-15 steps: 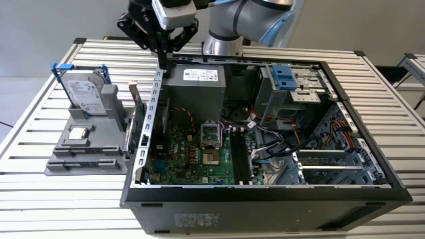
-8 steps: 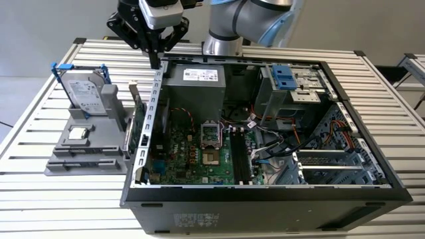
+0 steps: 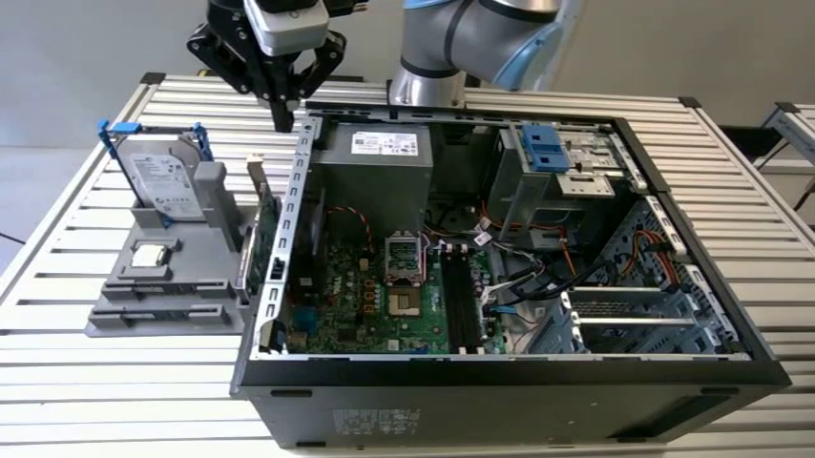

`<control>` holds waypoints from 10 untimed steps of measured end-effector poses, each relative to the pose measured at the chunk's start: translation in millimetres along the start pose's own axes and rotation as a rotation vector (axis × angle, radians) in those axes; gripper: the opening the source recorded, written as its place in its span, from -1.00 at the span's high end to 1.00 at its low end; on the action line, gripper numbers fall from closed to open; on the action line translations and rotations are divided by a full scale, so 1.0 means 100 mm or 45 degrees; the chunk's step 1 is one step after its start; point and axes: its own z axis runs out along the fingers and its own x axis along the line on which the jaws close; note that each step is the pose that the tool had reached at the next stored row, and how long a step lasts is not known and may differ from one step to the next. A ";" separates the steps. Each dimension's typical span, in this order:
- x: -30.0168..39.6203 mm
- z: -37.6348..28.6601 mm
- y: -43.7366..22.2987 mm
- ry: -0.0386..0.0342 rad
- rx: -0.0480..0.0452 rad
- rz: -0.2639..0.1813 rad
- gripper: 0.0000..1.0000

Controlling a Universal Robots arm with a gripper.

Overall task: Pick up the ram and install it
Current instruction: 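Reach for the ram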

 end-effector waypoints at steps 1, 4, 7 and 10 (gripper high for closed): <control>0.017 -0.001 -0.001 0.0001 0.000 0.000 1.00; 0.069 -0.001 -0.005 0.0001 0.000 0.000 1.00; 0.121 -0.002 -0.009 0.0000 0.000 0.000 1.00; 0.172 -0.002 -0.013 0.0001 0.000 0.000 1.00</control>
